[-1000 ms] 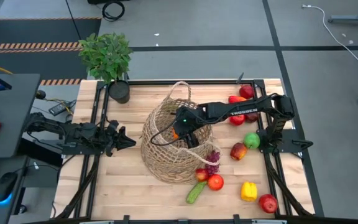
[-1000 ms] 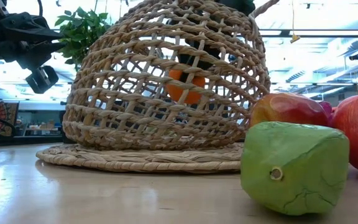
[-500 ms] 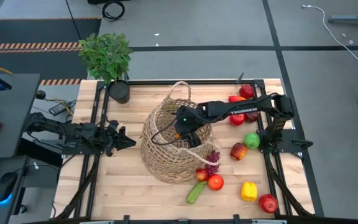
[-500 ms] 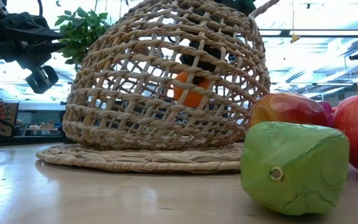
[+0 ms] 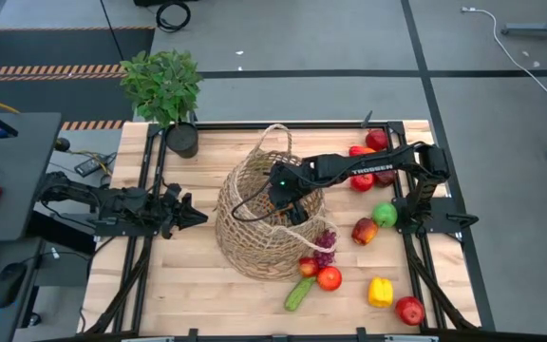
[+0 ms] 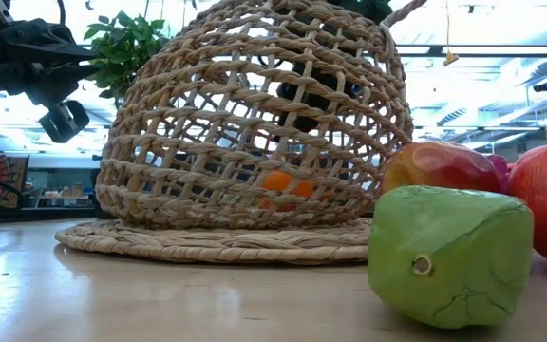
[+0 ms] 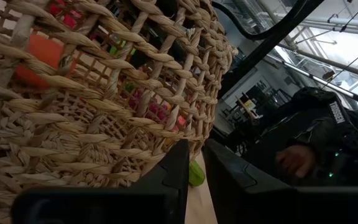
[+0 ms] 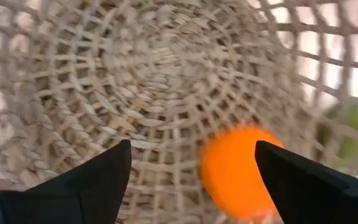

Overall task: Build produce basket
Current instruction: Put the red mango into the brown basket

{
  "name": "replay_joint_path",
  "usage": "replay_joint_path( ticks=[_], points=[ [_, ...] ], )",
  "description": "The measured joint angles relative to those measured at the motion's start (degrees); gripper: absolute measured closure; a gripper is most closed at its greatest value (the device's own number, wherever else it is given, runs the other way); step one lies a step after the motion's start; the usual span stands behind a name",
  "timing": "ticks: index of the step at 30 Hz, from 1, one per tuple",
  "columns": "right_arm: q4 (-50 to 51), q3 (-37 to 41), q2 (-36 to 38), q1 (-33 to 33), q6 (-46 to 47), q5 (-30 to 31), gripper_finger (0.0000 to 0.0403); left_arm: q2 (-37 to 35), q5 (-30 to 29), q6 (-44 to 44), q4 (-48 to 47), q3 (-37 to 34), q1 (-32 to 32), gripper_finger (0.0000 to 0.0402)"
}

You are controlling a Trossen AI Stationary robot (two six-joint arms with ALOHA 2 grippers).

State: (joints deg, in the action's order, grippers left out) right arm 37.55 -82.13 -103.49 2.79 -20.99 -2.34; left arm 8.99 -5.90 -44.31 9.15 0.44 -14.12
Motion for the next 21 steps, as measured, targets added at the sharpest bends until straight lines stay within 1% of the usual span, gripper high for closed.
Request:
replay_joint_path(
  ticks=[2,9,14,16,21],
  points=[
    [0.75,-0.94,1.26,0.27,-0.07,1.49,0.0057,0.00,0.00,0.02,0.00,0.01,0.01,0.0342],
    [3.17,-7.72,6.39,1.15,0.44,1.94,0.0058,0.00,0.00,0.04,0.02,-0.01,-0.01,0.0338],
    [4.23,-11.81,12.11,1.32,0.48,4.78,0.0058,0.00,-0.01,0.02,0.02,0.00,-0.01,0.0342],
    [4.55,-12.41,14.86,1.84,1.49,5.68,0.0059,0.00,-0.01,0.04,0.02,-0.01,0.01,0.0341],
    [6.77,-11.99,21.62,5.12,4.86,5.27,0.0059,0.00,-0.01,0.03,0.02,-0.01,0.00,0.0338]
  ],
)
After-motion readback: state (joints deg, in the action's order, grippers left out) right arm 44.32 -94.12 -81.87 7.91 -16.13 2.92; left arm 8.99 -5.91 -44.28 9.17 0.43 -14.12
